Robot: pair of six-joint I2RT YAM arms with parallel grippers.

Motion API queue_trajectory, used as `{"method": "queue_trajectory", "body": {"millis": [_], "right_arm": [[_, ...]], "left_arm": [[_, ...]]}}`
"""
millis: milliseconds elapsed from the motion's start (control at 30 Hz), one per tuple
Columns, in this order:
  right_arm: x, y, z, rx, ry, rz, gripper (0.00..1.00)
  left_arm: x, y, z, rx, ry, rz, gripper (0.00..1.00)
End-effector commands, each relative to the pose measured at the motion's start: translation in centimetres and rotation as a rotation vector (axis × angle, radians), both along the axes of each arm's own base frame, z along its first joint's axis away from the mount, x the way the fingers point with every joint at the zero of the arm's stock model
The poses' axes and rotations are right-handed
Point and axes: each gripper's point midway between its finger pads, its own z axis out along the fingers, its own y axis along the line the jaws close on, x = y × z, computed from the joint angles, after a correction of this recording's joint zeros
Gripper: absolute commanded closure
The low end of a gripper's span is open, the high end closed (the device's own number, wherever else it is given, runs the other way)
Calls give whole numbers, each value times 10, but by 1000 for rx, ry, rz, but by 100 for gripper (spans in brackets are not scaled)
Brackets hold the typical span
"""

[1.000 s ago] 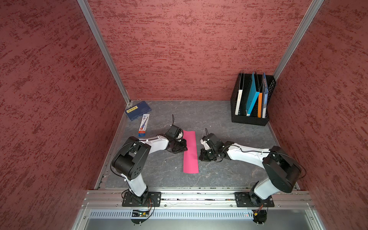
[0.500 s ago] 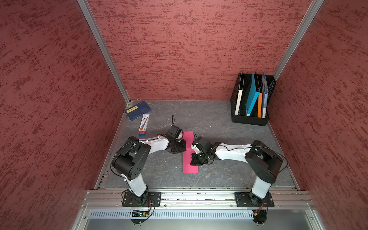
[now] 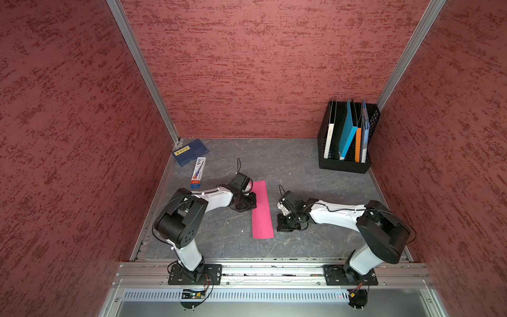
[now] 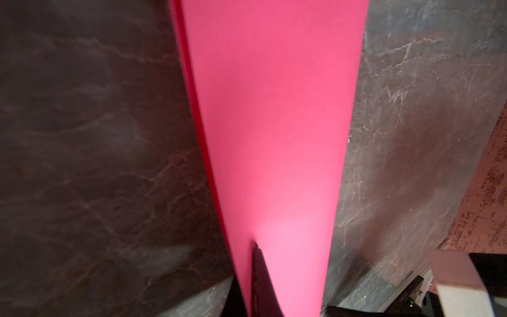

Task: Fold the rectangular paper in half along the long edge
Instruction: Fold the paper at the center of the board, then reset both arms

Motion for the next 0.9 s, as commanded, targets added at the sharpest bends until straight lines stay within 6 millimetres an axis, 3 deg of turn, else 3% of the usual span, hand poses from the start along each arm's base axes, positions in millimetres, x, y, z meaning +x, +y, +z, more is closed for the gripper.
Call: {"method": "queue_trajectory", "body": {"millis": [0, 67, 200, 267, 300, 367, 433, 567, 633, 667, 700, 733, 867], "right_arm": [[3, -31, 5, -126, -43, -41, 100], [11, -22, 18, -79, -86, -22, 100], [26, 24, 54, 170, -175, 39, 100], [32, 40, 66, 249, -200, 62, 94], [35, 44, 69, 257, -205, 60, 92], [41, 48, 73, 262, -218, 66, 86], [46, 46, 79, 253, -247, 62, 82], [61, 24, 110, 216, -379, 13, 62], [70, 5, 128, 164, -492, -24, 49], [76, -9, 139, 121, -563, -54, 40], [80, -24, 149, 74, -627, -91, 18], [84, -39, 158, 21, -677, -123, 3], [102, -116, 198, -299, -877, -314, 1]], "left_arm": [[3, -2, 4, 2, -18, -10, 100], [3, -3, 4, -1, -16, -10, 100], [4, -7, 8, -28, -22, -11, 100], [4, -12, 14, -72, -38, -11, 100], [4, -15, 16, -100, -45, -10, 95], [3, -19, 24, -150, -64, -9, 75], [0, -20, 31, -178, -81, -2, 64], [-5, -10, 46, -167, -124, 15, 42], [-7, 1, 54, -116, -146, 27, 1], [-8, 9, 58, -79, -159, 35, 0], [-10, 18, 62, -37, -170, 45, 0], [-10, 28, 68, 2, -191, 58, 0], [-8, 73, 113, 174, -351, 124, 0]]}}
